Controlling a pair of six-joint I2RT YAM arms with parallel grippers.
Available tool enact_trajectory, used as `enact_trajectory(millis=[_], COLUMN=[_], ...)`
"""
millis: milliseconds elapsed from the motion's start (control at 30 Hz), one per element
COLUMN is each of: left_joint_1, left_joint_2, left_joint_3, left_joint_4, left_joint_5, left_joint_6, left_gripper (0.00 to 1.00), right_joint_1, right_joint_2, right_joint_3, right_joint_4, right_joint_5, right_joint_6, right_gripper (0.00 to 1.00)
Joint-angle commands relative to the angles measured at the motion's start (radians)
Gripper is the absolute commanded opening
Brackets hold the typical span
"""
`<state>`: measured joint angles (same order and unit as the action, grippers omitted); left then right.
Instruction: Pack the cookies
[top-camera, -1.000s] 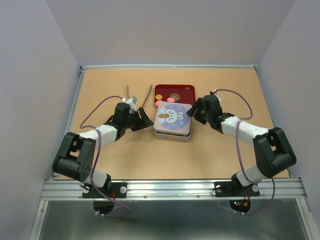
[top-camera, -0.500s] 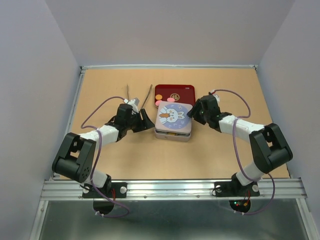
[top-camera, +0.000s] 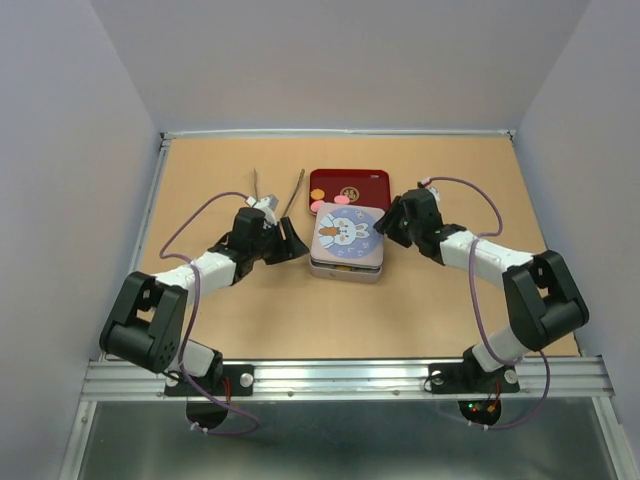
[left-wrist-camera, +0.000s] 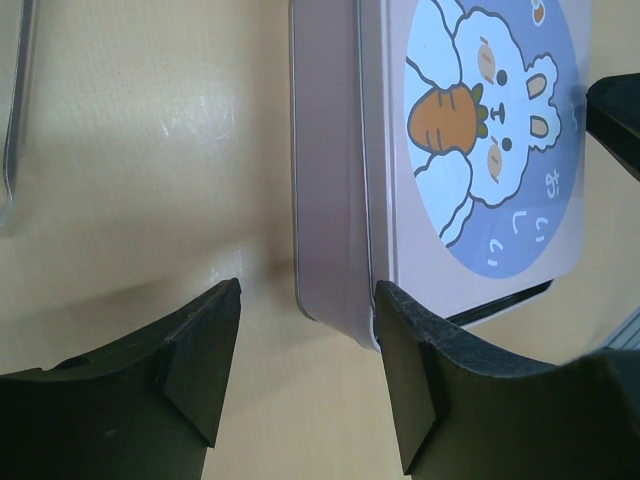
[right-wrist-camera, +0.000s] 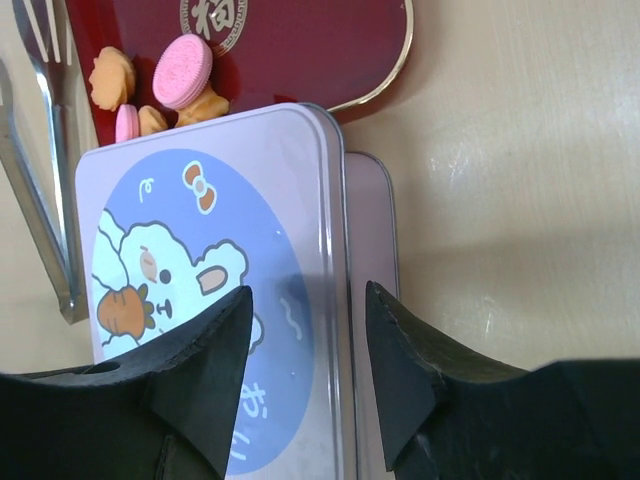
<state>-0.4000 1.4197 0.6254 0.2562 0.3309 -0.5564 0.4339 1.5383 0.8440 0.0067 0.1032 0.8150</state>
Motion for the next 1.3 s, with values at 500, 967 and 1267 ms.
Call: enact_trajectory(millis=[500,967,1267], left_joint_1=[-0.011,-0.097,-0.203], left_joint_2=[-0.177,-0.012,-0.047], left_joint_3=[0.091,0.289,0.295], left_joint_4=[-0.104,-0.08,-0.081], left_joint_5=[-0.099,-0.11,-0.119], left_joint_6=[0.033,0.01,-0.026], left_gripper=[0.66,0.66,0.66], right_joint_1=[0.054,0.063,0.065], right_joint_2=[-0.164,-0.265,-0.276], right_joint_3=[-0.16,-0.227,-0.246], right_joint_4=[0.007,-0.05,-0.057], right_joint_5=[-0.054,-0.062,-0.063], right_joint_6=[0.027,0.029,0.032], right_gripper=[0.45,0.43,0.42])
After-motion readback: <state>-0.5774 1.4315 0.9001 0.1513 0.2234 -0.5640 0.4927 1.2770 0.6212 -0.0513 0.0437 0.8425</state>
